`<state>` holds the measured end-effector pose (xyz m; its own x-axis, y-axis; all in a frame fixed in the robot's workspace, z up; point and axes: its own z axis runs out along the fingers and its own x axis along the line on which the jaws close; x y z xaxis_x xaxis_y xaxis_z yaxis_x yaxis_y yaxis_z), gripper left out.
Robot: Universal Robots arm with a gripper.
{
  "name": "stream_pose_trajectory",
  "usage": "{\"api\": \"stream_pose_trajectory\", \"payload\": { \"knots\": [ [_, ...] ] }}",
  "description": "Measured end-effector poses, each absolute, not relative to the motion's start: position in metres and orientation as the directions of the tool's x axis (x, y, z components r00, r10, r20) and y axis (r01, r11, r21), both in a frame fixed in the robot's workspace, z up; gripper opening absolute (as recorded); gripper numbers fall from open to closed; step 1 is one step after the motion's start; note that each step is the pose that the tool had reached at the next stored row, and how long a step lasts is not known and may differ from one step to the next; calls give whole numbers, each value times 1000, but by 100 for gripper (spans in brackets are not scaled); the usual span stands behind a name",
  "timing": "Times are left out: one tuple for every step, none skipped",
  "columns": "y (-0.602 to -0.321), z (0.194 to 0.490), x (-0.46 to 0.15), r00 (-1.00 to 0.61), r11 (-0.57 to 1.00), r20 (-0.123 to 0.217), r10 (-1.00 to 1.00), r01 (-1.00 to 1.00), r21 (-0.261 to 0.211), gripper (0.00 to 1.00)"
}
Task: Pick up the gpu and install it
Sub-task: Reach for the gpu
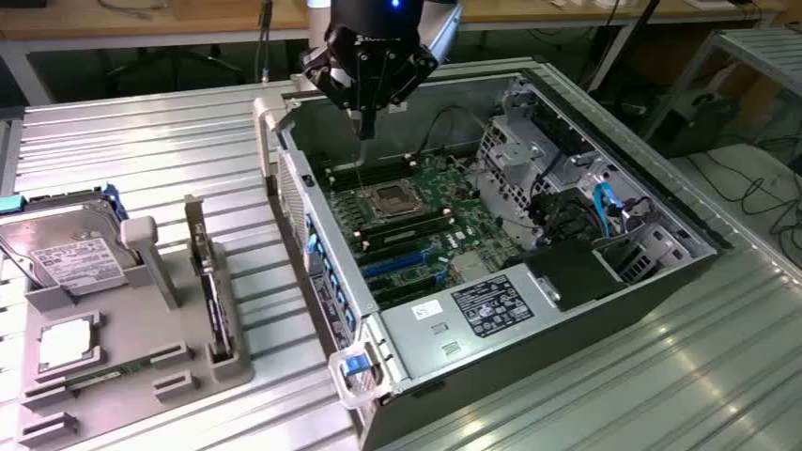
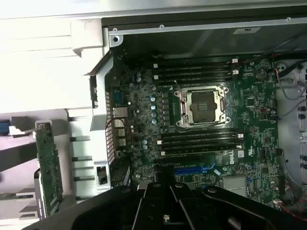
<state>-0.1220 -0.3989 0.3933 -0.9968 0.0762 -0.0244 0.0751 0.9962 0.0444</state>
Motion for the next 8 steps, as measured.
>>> {"api": "stream_pose_trajectory", "payload": {
  "knots": [
    [-399, 393, -122, -997, 996, -24, 76, 75, 44, 11],
    [-399, 393, -124, -997, 996, -24, 76, 75, 44, 11],
    [-399, 393, -127, -997, 996, -24, 76, 75, 44, 11],
    [-399, 393, -128, -997, 996, -24, 76, 75, 44, 11],
    [-399, 393, -130, -997, 996, -24, 76, 75, 44, 11],
    [-399, 393, -132, -997, 996, -24, 76, 75, 44, 11],
    [-399, 393, -133, -997, 996, -24, 76, 75, 44, 11],
    [-399, 393, -134, -997, 996, -25, 76, 75, 44, 11]
  ]
}}
